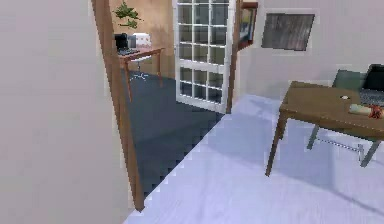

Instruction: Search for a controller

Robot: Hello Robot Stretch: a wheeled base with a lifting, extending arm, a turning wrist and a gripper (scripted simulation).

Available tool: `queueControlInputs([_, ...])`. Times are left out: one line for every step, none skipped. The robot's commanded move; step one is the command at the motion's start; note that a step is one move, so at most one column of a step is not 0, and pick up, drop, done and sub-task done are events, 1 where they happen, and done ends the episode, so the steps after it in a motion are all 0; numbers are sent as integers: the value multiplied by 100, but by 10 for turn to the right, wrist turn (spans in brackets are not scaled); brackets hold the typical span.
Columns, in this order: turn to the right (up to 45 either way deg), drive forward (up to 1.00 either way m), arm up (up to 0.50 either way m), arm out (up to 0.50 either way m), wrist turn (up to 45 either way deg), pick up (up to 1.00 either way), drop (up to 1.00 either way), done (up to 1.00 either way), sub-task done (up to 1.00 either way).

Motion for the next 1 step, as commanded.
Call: queueControlInputs([0, 50, 0, 0, 0, 0, 0, 0, 0])
